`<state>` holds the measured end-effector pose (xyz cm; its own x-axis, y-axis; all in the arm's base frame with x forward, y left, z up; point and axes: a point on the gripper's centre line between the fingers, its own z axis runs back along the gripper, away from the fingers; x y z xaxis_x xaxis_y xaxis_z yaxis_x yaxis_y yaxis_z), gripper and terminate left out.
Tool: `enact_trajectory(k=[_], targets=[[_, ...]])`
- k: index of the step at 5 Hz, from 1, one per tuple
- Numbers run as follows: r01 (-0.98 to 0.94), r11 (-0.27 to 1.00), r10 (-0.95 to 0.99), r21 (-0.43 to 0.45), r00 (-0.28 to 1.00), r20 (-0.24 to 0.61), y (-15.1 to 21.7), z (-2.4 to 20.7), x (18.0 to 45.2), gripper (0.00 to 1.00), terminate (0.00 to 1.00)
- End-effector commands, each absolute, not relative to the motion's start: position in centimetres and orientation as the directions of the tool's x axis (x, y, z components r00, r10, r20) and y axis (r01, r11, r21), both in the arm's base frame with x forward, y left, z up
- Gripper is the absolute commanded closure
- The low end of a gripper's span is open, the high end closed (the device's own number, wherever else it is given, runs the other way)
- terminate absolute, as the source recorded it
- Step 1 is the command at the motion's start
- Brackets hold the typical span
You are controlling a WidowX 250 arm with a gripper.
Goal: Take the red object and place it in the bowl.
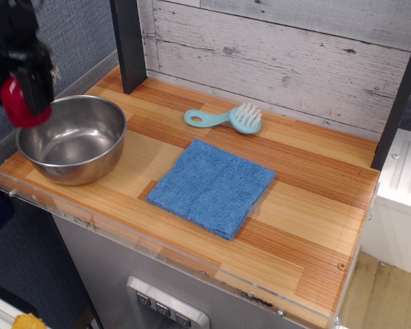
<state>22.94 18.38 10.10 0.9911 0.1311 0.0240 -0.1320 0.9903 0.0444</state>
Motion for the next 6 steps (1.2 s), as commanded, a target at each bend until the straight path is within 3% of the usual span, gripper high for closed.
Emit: enact_trajectory(k=[1, 3, 4, 6], targets=[[-0.101, 0.991, 0.1, 0.083, 0.995, 0.01, 18.6, 8.1, 24.0, 1.0, 0.0], [-0.098, 0.991, 0.101, 0.09, 0.994, -0.031, 18.6, 5.2, 25.4, 1.0, 0.0], [-0.107, 0.991, 0.109, 0.082, 0.994, -0.014, 18.2, 4.0, 25.6, 1.0, 0.0], [-0.097, 0.993, 0.097, 0.063, 0.995, 0.005, 17.2, 3.8, 25.9, 1.0, 0.0]])
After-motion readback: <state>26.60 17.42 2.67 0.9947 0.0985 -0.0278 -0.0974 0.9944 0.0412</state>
